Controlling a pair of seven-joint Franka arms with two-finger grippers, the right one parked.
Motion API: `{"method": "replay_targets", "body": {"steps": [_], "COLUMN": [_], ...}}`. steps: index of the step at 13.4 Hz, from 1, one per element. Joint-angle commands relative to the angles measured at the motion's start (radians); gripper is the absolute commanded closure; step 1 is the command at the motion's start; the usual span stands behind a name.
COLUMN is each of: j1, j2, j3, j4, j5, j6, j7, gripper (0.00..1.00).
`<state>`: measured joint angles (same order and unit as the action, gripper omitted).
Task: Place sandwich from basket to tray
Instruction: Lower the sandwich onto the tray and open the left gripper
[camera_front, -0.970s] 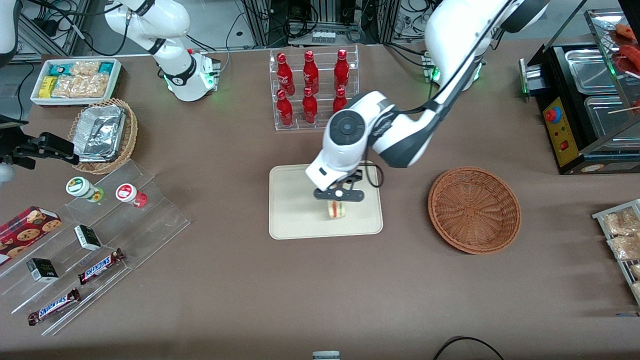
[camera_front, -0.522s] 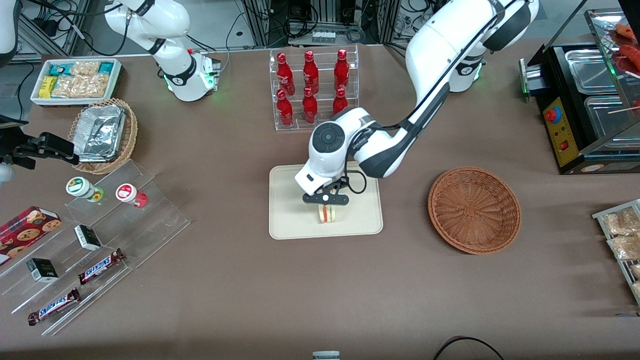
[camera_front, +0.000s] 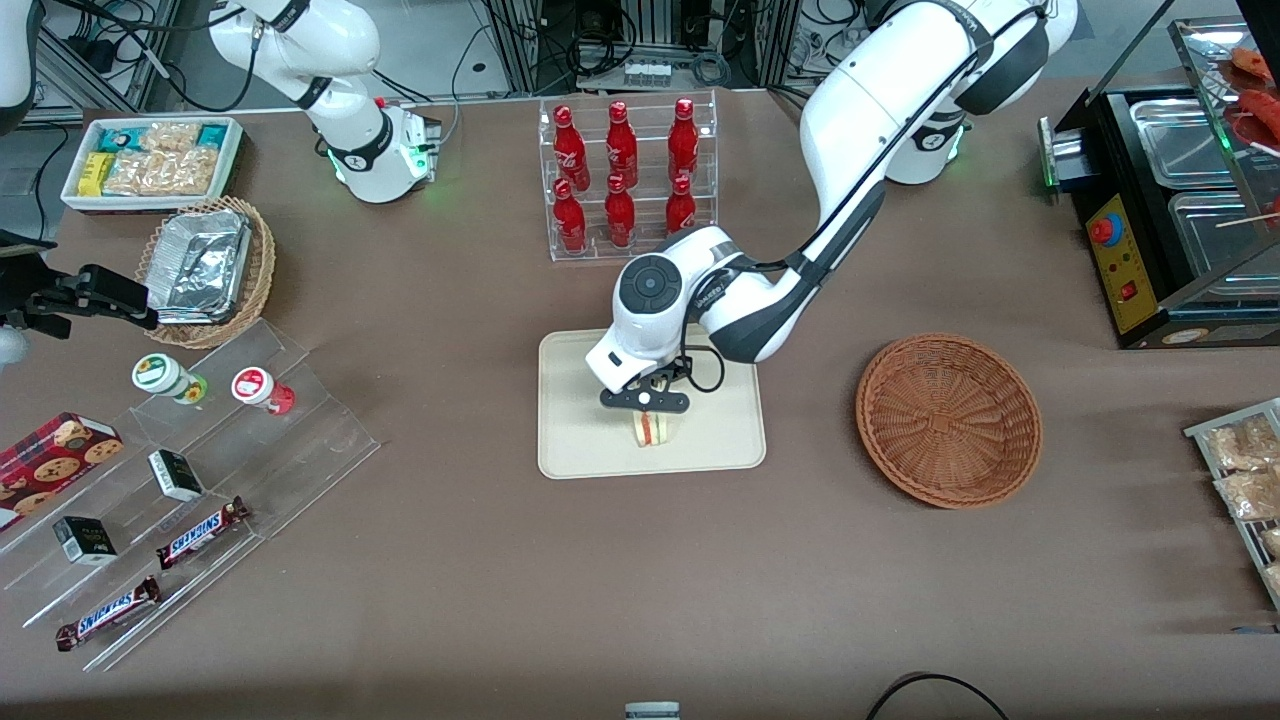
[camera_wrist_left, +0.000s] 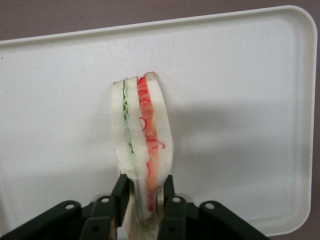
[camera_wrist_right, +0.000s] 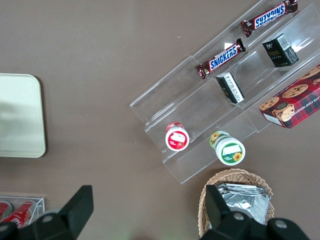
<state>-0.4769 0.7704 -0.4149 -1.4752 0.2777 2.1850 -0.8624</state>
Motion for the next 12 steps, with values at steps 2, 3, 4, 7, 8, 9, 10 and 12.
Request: {"method": "replay_targets", "body": {"steps": [2, 3, 4, 7, 8, 9, 10, 12], "j1": [-0.005, 0.000, -0.002, 0.012, 0.032, 0.059, 0.079, 0.121], "j2": [-0.006, -0.026, -0.040, -0.141, -0.179, -0.213, -0.250, -0.330], "j3": [0.008, 0.008, 0.010, 0.056, 0.057, 0.056, 0.056, 0.058], "j4": [0.030, 0.032, 0.036, 0.033, 0.030, 0.032, 0.032, 0.032], "j5": [0.028, 0.028, 0.031, 0.009, 0.006, -0.011, -0.034, -0.058], "j6": [-0.017, -0.039, -0.075, -0.155, -0.198, -0.243, -0.278, -0.358], "j7": [-0.021, -0.021, -0.021, -0.023, -0.020, -0.017, -0.012, -0.009], "gripper": [0.00, 0.00, 0.00, 0.00, 0.00, 0.00, 0.00, 0.00]}}
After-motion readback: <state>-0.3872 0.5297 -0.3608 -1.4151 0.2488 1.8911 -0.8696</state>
